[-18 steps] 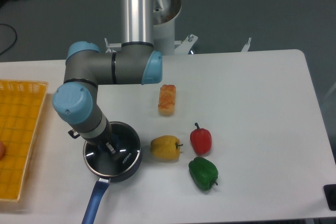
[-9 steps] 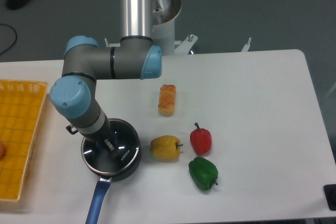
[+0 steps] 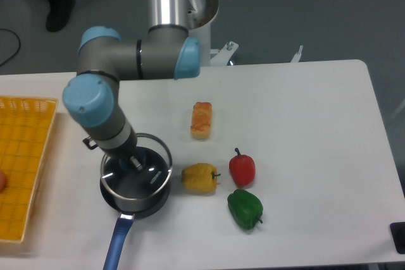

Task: Open the lid
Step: 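Lift the glass lid up off the saucepan by its knob, then carry the held glass lid away from the saucepan, beside the red pepper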

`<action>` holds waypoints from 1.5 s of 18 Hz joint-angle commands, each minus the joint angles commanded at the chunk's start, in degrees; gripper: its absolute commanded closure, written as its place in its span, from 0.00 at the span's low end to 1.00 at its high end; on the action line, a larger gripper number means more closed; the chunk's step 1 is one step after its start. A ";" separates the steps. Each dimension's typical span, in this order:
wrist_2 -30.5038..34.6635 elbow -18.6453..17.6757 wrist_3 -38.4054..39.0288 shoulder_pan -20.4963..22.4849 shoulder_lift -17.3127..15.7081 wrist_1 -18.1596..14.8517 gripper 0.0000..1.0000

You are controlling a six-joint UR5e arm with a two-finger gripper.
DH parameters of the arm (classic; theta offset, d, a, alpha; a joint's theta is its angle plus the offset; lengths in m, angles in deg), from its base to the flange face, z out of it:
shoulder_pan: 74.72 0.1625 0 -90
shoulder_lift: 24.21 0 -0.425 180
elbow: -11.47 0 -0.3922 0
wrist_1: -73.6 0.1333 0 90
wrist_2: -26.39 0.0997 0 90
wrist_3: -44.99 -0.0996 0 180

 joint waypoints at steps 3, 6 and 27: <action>-0.09 -0.87 -3.34 3.34 -1.93 -1.41 0.44; -0.18 -1.76 -6.94 6.77 -3.34 -1.85 0.44; -0.79 -2.90 -31.12 28.39 -3.87 -2.47 0.44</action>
